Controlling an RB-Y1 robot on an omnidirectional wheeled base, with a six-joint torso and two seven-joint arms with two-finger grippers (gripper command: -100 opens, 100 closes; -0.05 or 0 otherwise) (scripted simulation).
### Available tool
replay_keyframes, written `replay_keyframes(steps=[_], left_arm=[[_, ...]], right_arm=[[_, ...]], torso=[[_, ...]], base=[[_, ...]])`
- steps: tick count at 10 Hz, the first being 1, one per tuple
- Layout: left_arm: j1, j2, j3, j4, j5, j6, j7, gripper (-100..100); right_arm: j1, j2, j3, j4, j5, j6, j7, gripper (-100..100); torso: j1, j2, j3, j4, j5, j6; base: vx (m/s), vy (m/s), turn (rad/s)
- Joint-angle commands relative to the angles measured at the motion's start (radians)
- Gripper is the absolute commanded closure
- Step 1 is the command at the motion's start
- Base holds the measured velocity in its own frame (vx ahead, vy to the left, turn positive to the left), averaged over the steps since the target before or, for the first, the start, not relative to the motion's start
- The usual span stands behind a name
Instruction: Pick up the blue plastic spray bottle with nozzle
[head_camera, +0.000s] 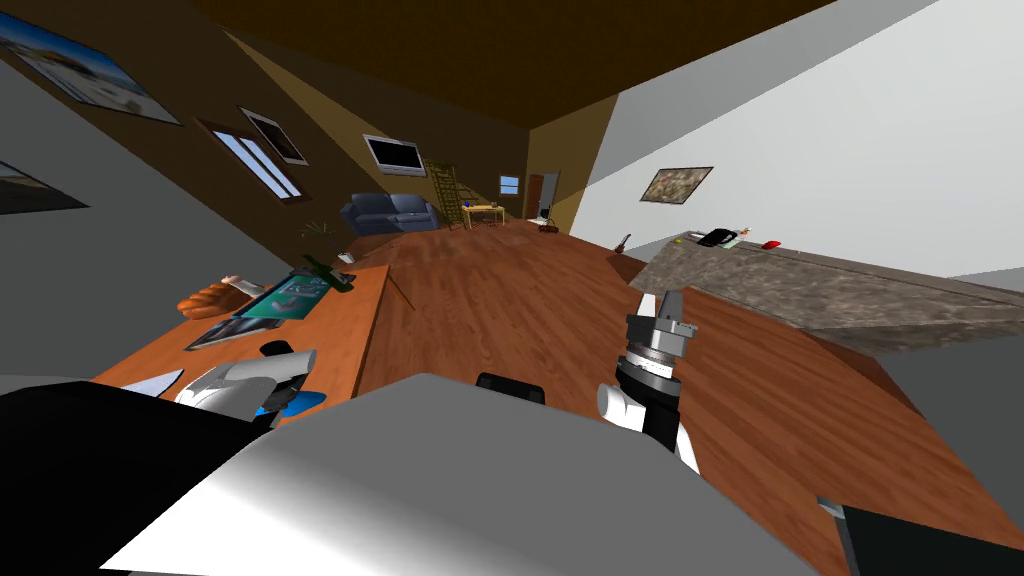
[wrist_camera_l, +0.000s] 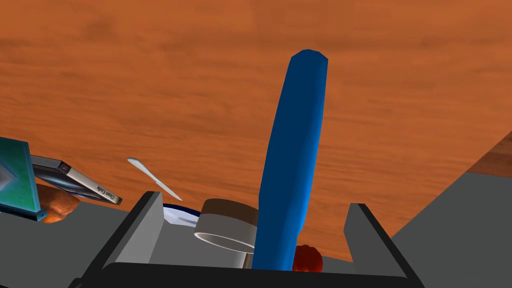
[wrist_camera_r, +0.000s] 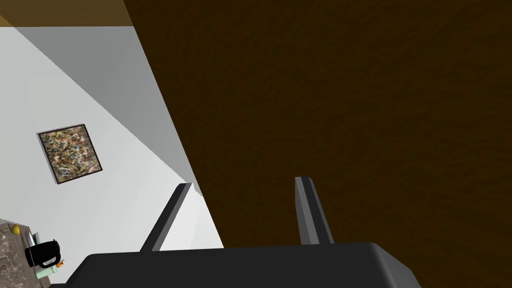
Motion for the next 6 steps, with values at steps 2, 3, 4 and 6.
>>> replay_keyframes(steps=[2, 3, 4, 6], left_arm=[[-0.021, -0.024, 0.051, 0.003, -0.034, -0.015, -0.069, -100], [-0.036, -0.04, 0.083, 0.007, -0.056, -0.027, -0.095, -100], [-0.036, -0.04, 0.084, 0.007, -0.056, -0.027, -0.116, -100], [-0.051, -0.057, 0.118, 0.011, -0.079, -0.039, -0.159, -100]], right_arm=[[0.0, 0.0, 0.0, 0.0, 0.0, 0.0, 0.0, 0], [0.0, 0.0, 0.0, 0.0, 0.0, 0.0, 0.0, 0], [0.0, 0.0, 0.0, 0.0, 0.0, 0.0, 0.0, 0], [0.0, 0.0, 0.0, 0.0, 0.0, 0.0, 0.0, 0]], torso=[[0.0, 0.0, 0.0, 0.0, 0.0, 0.001], [0.0, 0.0, 0.0, 0.0, 0.0, 0.0], [0.0, -0.003, -0.002, -0.001, 0.0, 0.0], [0.001, -0.001, -0.001, 0.0, 0.0, 0.0]], base=[[0.07, 0.011, 0.129], [0.129, 0.004, 0.264], [0.1, 0.005, 0.067], [0.078, 0.013, 0.098]])
